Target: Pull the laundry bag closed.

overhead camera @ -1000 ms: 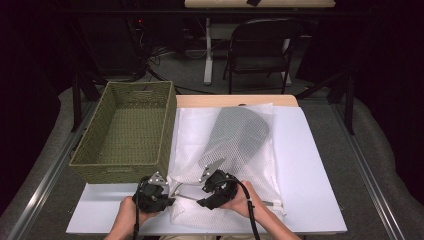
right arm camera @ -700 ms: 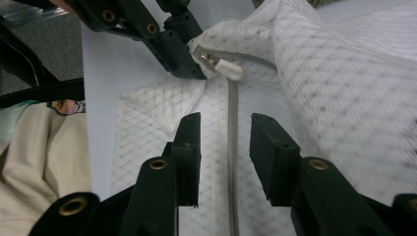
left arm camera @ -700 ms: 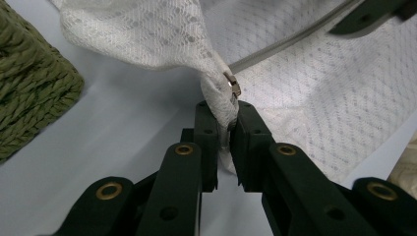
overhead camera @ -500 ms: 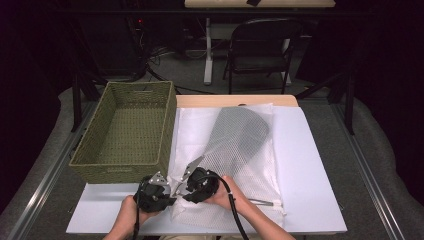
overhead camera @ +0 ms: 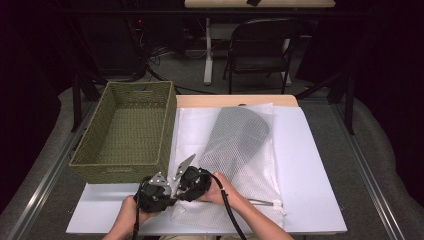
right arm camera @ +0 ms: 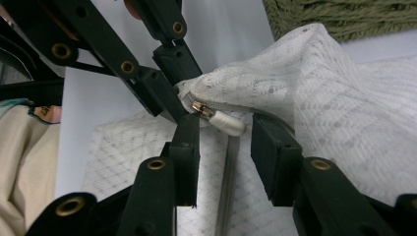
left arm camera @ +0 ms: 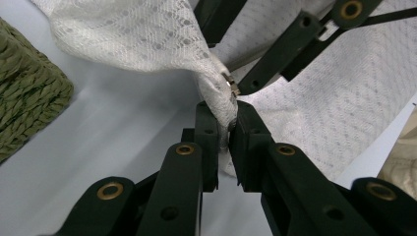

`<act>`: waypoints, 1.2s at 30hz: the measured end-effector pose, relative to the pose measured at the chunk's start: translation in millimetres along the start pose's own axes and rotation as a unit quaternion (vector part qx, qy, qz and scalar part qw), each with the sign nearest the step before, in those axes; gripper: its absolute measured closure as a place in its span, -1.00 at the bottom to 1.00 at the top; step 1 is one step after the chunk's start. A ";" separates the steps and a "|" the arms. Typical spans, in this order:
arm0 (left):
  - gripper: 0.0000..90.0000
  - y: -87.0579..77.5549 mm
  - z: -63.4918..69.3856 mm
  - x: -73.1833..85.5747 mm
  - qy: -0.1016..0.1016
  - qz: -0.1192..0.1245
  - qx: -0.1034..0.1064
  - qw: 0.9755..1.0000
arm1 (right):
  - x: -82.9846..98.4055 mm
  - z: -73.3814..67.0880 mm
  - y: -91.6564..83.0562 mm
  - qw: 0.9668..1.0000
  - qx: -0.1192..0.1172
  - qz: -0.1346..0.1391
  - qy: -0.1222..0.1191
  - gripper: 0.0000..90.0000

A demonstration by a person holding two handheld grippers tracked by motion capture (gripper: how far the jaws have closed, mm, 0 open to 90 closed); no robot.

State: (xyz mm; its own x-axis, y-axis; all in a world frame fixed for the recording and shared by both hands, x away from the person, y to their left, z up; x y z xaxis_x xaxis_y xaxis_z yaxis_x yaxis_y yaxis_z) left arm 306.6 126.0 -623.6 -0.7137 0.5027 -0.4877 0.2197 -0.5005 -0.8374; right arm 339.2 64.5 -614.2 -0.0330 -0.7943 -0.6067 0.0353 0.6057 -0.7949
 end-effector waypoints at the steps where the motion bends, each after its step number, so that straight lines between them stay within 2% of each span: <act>1: 0.83 -0.2 -0.6 0.2 0.000 -0.001 -0.001 1.000 | -0.3 0.0 0.8 1.000 -0.004 0.000 -0.001 0.43; 7: 0.82 -0.2 -1.3 0.4 0.002 -0.002 -0.002 1.000 | 1.4 -3.4 1.5 1.000 -0.019 -0.006 0.001 0.53; 18: 0.79 -0.7 -1.9 0.9 0.007 -0.004 -0.005 1.000 | 2.4 -9.3 -1.4 1.000 -0.017 -0.007 0.005 0.69; 22: 0.79 -0.6 -2.0 1.1 0.012 -0.006 -0.007 1.000 | 2.9 -10.0 -3.0 1.000 -0.014 -0.007 0.000 0.69; 27: 0.79 0.6 -2.4 2.5 0.016 -0.013 -0.010 1.000 | 1.0 -10.5 -4.7 1.000 -0.020 0.004 0.009 0.66; 36: 0.77 1.6 -2.5 2.1 0.019 -0.012 -0.017 1.000 | 0.5 -13.6 -5.9 1.000 -0.017 -0.004 -0.002 0.74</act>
State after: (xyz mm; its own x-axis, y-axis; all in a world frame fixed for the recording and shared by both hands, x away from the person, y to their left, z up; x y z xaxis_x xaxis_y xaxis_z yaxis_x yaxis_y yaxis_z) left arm 307.1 128.0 -626.6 -0.6941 0.5407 -0.4752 0.2257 -0.4633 -0.8570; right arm 325.4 61.2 -609.9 -0.0283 -0.7993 -0.6003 0.0003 0.6005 -0.7996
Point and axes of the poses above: each handheld gripper's, and its own axes: y roughly forward along the jaws, x roughly out of its underside, z roughly to its right, the point moved 10 cm from there along y, roughly forward along the jaws, and after that the axes turned 9 degrees about -y, right-handed, at the moved point
